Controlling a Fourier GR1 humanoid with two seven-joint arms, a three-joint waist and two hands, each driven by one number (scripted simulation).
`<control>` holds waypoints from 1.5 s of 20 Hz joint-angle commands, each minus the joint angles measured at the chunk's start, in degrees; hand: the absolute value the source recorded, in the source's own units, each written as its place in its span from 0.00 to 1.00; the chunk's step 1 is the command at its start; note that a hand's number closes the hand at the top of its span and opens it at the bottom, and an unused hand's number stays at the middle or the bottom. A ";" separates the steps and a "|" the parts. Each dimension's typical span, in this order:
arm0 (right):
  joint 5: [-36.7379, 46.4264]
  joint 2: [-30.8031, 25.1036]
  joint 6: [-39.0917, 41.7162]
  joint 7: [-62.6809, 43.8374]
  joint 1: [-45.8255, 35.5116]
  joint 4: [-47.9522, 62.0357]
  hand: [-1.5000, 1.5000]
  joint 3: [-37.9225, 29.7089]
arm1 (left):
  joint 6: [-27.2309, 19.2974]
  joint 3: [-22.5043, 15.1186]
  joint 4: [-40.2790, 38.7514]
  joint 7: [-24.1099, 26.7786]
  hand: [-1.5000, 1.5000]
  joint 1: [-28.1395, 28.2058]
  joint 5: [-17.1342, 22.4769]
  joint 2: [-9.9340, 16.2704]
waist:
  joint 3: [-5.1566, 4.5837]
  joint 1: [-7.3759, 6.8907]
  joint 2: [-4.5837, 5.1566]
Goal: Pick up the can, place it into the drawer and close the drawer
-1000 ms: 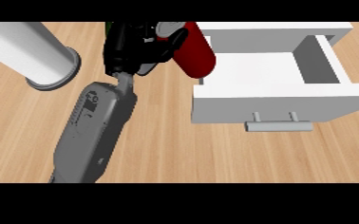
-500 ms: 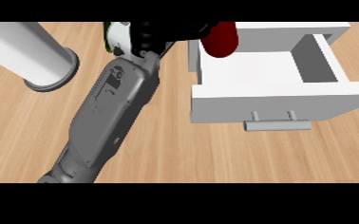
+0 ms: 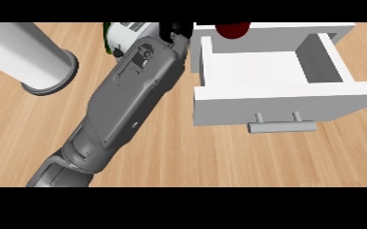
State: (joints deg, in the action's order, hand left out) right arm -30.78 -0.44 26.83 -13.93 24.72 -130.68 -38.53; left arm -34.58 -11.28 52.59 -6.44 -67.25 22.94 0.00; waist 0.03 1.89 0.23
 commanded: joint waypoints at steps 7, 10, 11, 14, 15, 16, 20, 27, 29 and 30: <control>0.85 -0.10 -1.03 -1.95 -1.70 -0.92 0.00 0.69 | -2.80 -5.37 -12.62 4.80 1.00 -10.88 10.59 0.00 | 0.04 1.32 0.25; 0.59 -1.59 -0.62 -2.19 -3.20 -0.32 0.00 0.65 | -1.81 -5.62 -17.02 8.39 1.00 -11.42 14.09 0.00 | 0.05 1.86 0.54; 2.87 0.37 -3.39 -1.19 -1.59 -2.06 0.00 3.80 | -3.40 -8.90 -15.11 6.01 1.00 -11.64 14.26 0.00 | 0.05 1.37 0.25; -0.57 -1.23 -3.57 -5.27 -3.25 -3.07 0.00 1.70 | -4.54 -11.19 -17.46 9.11 1.00 -10.92 17.61 0.00 | 0.04 2.06 0.41; 0.90 -0.48 -1.32 -2.72 -2.91 -1.82 0.00 1.93 | -5.93 -11.06 -18.31 8.47 1.00 -13.38 18.93 0.00 | 0.08 2.49 0.48; -1.48 -1.84 -0.10 -1.55 -2.63 0.74 0.00 -0.22 | -5.63 -11.83 -19.65 7.55 1.00 -15.01 17.94 0.00 | 0.10 2.39 0.39; 2.00 0.11 0.27 -1.56 -2.74 0.27 0.00 1.87 | -3.88 -12.34 -21.87 9.97 1.00 -14.35 21.74 0.00 | 0.09 2.29 0.60; 0.05 -0.96 -2.44 -3.20 -4.66 -1.23 0.00 1.18 | -4.85 -17.41 -26.59 11.19 0.00 -15.41 24.24 0.00 | 0.08 2.64 0.84; 0.42 -1.79 -0.75 -2.49 -4.94 0.87 0.00 1.31 | -8.16 -21.78 -24.02 12.89 0.00 -10.93 26.15 0.00 | 0.11 3.53 0.92; 2.06 -1.39 -1.24 -2.53 -5.22 -0.04 0.00 1.60 | -9.44 -22.05 -23.26 10.97 0.00 -12.24 27.09 0.00 | 0.08 2.73 0.67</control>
State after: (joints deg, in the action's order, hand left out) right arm -30.00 -1.59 25.74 -16.48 20.57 -130.89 -37.21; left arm -41.93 -30.84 29.64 4.56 -79.57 47.89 0.00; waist 0.12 4.72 0.91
